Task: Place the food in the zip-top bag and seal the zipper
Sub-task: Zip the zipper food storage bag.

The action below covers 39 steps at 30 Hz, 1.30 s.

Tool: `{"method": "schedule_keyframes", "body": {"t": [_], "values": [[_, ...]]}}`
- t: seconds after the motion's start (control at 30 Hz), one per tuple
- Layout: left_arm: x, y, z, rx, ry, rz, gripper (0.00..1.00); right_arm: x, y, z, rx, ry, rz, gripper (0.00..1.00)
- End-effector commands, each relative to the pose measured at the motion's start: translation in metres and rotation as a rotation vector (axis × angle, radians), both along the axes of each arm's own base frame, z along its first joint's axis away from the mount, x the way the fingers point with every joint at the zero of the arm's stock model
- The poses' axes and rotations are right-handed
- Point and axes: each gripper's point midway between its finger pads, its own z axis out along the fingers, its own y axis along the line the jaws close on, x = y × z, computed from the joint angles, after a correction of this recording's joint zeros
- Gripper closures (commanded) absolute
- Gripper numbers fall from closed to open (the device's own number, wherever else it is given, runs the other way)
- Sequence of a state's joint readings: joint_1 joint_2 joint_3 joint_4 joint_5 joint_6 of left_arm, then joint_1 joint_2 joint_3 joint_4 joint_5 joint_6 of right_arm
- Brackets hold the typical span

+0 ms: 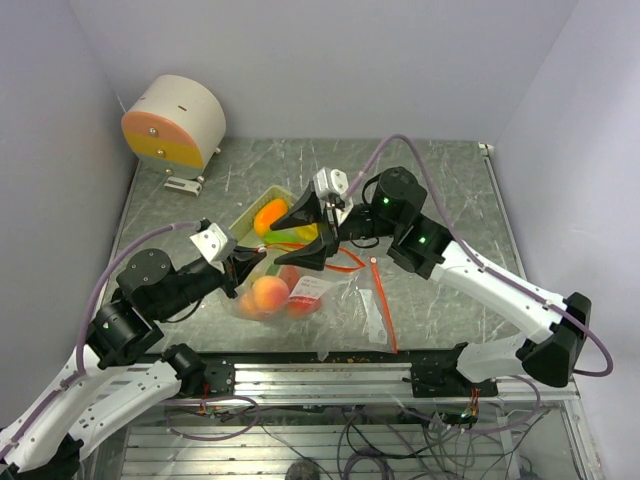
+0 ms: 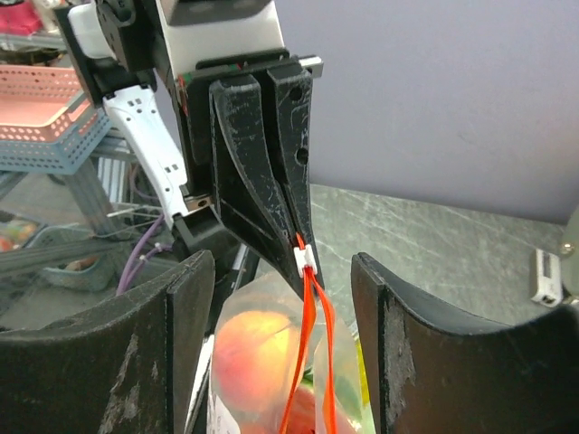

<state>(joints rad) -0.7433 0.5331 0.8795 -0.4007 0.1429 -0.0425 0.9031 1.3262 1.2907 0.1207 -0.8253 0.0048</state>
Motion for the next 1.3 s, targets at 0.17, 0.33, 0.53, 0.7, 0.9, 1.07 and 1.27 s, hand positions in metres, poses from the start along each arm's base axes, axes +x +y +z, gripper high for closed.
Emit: {"method": "schedule_keyframes", "body": {"t": [0.17, 0.33, 0.53, 0.7, 0.9, 1.07, 1.27], "values": [[-0.009, 0.004, 0.021, -0.039, -0.026, -0.014, 0.93, -0.007, 0.013, 0.002, 0.021, 0.005, 0.105, 0.41], [-0.007, 0.003, 0.019, -0.036, -0.024, -0.012, 0.93, -0.007, 0.019, -0.001, 0.024, 0.019, 0.117, 0.42], [-0.008, 0.005, 0.021, -0.036, -0.023, -0.007, 0.93, -0.003, 0.026, -0.006, 0.021, 0.041, 0.119, 0.51], [-0.008, 0.005, 0.021, -0.038, -0.02, -0.004, 0.93, -0.002, 0.03, -0.009, 0.01, 0.05, 0.119, 0.57], [-0.007, 0.004, 0.022, -0.041, -0.022, -0.005, 0.93, -0.002, 0.03, -0.012, -0.001, 0.054, 0.114, 0.65], [-0.007, 0.005, 0.023, -0.045, -0.024, -0.003, 0.93, -0.001, 0.032, -0.018, -0.021, 0.065, 0.109, 0.64], [-0.007, 0.005, 0.024, -0.046, -0.025, -0.002, 0.93, 0.002, 0.034, -0.024, -0.035, 0.074, 0.096, 0.68]]}}
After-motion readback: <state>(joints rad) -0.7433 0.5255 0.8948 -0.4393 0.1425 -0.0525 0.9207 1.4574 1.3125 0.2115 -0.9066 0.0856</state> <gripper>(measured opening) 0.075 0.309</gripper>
